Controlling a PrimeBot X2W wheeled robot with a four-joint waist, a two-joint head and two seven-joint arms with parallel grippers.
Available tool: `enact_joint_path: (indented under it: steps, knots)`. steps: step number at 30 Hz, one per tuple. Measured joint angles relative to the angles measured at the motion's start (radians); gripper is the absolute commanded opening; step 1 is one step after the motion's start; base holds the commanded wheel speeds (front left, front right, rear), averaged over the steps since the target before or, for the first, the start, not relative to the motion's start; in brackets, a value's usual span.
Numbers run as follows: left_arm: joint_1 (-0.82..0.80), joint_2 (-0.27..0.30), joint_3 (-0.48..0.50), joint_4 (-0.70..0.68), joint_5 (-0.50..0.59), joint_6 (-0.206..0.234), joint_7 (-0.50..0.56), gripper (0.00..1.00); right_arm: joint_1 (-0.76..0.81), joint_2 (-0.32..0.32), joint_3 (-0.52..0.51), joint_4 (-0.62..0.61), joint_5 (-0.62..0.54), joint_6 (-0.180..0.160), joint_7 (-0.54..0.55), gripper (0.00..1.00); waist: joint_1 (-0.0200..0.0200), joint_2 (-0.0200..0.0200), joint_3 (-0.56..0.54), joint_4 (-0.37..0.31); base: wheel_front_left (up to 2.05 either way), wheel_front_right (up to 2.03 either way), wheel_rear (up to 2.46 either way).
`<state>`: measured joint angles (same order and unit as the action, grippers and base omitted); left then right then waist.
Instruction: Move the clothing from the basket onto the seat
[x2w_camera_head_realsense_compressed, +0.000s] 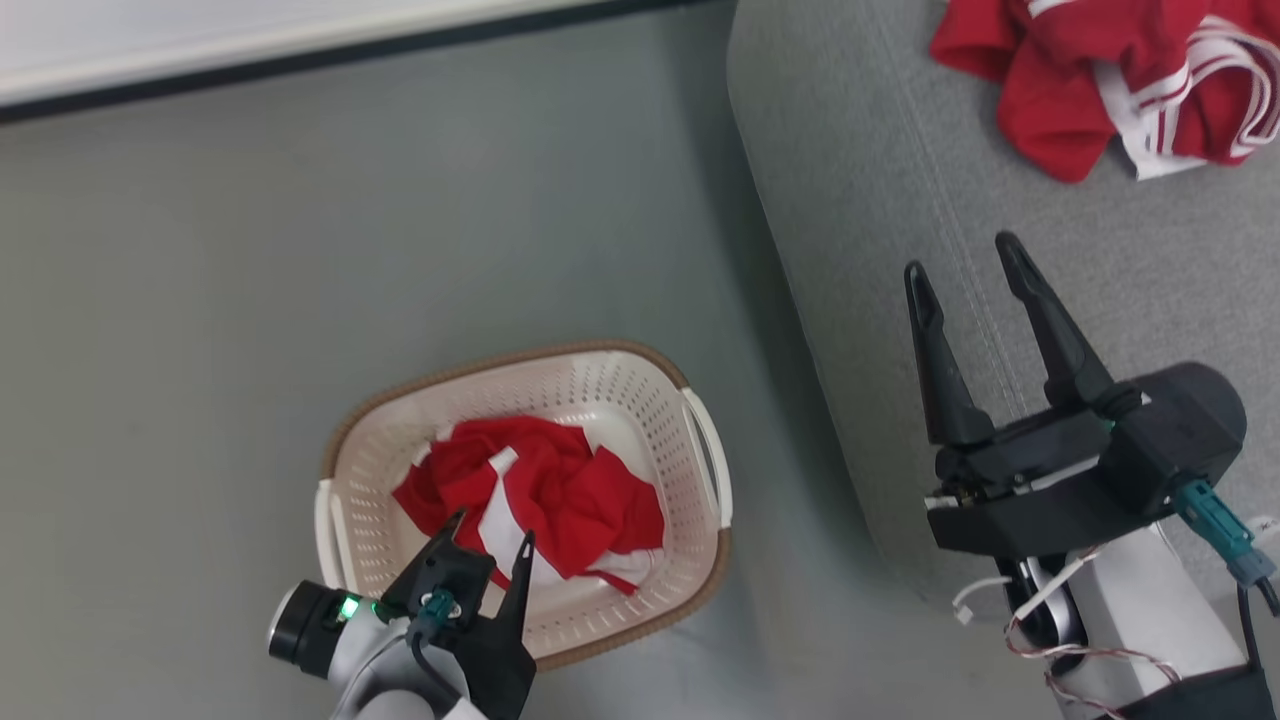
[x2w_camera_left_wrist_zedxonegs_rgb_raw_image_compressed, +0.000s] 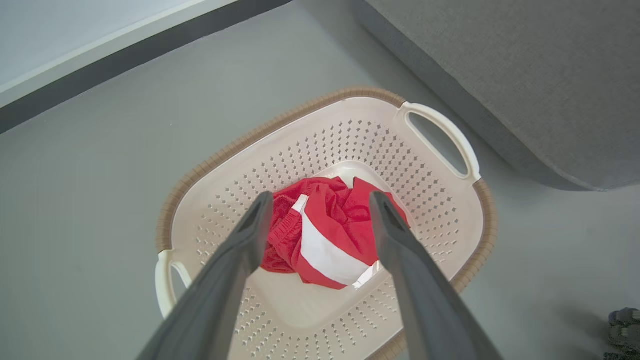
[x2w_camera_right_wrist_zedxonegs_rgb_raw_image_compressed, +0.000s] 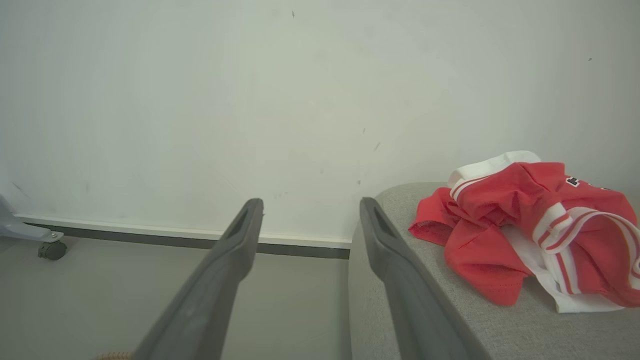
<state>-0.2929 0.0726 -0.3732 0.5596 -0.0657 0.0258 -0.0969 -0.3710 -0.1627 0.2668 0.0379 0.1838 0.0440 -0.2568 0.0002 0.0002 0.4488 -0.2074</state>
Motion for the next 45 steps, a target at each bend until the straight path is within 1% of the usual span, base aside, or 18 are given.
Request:
enact_joint_path:
  steps: [7, 17, 24, 27, 33, 34, 35, 44, 45]
  knots:
    - [-0.083, -0.005, -0.019, 0.068, 0.013, 0.001, 0.022, 1.00, -0.063, 0.001, 0.009, -0.001, -0.009, 0.009, 0.000, 1.00, 0.0000, 0.0000, 0.093, -0.030, 0.00, 0.00, 0.00]
    - [-0.226, -0.010, -0.046, 0.155, 0.047, 0.002, 0.056, 1.00, -0.137, 0.002, 0.001, -0.044, -0.016, 0.009, 0.000, 1.00, -0.0001, 0.0001, 0.228, -0.053, 0.00, 0.00, 0.00]
    - [-0.332, -0.010, -0.035, 0.210, 0.067, 0.018, 0.083, 1.00, -0.179, 0.002, -0.008, -0.089, -0.036, 0.009, 0.000, 1.00, 0.0000, 0.0001, 0.322, -0.057, 0.00, 0.00, 0.00]
    - [-0.365, -0.007, -0.033, 0.231, 0.073, 0.018, 0.091, 1.00, -0.198, 0.002, -0.011, -0.105, -0.038, 0.008, 0.000, 1.00, 0.0000, 0.0000, 0.362, -0.057, 0.00, 0.00, 0.00]
    - [-0.441, 0.013, -0.025, 0.260, 0.082, 0.027, 0.103, 1.00, -0.239, 0.002, -0.022, -0.138, -0.046, 0.007, 0.000, 1.00, -0.0001, 0.0000, 0.441, -0.054, 0.00, 0.00, 0.00]
    - [-0.469, 0.018, -0.023, 0.268, 0.088, 0.029, 0.106, 1.00, -0.256, 0.002, -0.024, -0.148, -0.047, 0.007, 0.000, 1.00, -0.0001, 0.0000, 0.467, -0.052, 0.00, 0.00, 0.00]
    - [-0.484, 0.019, -0.022, 0.275, 0.092, 0.037, 0.110, 1.00, -0.265, 0.002, -0.024, -0.152, -0.048, 0.007, 0.000, 1.00, -0.0001, -0.0001, 0.480, -0.052, 0.00, 0.00, 0.00]
    - [-0.534, 0.019, -0.021, 0.351, 0.118, 0.057, 0.130, 1.00, -0.307, 0.015, -0.022, -0.138, -0.058, 0.007, 0.000, 1.00, -0.0001, 0.0000, 0.571, -0.044, 0.00, 0.00, 0.00]
    - [-0.541, 0.018, -0.021, 0.358, 0.122, 0.059, 0.130, 0.96, -0.314, 0.015, -0.022, -0.134, -0.060, 0.007, 0.000, 1.00, -0.0001, 0.0000, 0.577, -0.043, 0.00, 0.00, 0.00]
